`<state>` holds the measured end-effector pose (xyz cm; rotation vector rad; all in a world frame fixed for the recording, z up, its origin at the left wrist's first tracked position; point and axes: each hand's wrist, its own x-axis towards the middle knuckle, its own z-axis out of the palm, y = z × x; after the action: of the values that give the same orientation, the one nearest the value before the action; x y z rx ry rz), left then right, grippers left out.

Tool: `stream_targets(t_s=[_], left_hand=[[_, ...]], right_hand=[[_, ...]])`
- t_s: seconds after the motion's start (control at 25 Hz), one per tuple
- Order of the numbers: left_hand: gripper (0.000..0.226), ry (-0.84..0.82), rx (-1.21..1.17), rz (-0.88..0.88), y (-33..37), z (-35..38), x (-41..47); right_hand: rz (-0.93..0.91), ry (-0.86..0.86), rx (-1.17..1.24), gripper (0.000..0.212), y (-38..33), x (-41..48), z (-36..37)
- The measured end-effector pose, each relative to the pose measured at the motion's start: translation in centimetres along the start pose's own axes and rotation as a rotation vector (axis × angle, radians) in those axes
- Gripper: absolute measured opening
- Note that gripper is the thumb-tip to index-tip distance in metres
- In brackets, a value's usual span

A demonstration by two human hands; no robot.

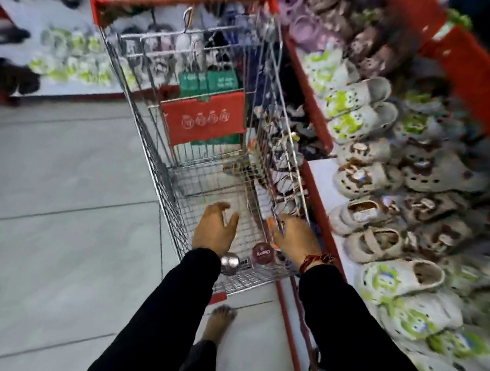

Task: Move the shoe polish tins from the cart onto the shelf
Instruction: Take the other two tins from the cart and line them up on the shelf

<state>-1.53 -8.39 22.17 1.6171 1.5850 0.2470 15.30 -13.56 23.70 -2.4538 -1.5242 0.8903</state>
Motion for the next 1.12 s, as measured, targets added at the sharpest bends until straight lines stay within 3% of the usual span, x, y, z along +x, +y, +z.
stream_targets(t_s=[0.2, 0.36, 0.56, 0.84, 1.12], left_hand=[[0.047, -0.138, -0.095, -0.402, -6.5, 7.3, 4.5], [0.052, -0.182, -0.079, -0.600, -11.0, 12.2, 7.4], [0.037, -0.198, -0.022, -0.665, -14.2, 15.8, 9.6], [0.044, -0.169, -0.033, -0.713, -15.2, 17.0, 10.2], [0.037, -0.195, -0.012, -0.692, -14.1, 15.8, 9.7]], right_hand=[[0.103, -0.191, -0.066, 0.045, 3.2, 6.9, 7.4], [0.187, -0.276, -0.138, 0.040, 6.5, 11.4, 12.3], [0.290, -0.284, -0.148, 0.045, 8.4, 14.8, 16.4], [0.278, -0.394, -0.228, 0.065, 9.6, 16.2, 18.4], [0.333, -0.279, -0.178, 0.031, 9.4, 15.5, 17.4]])
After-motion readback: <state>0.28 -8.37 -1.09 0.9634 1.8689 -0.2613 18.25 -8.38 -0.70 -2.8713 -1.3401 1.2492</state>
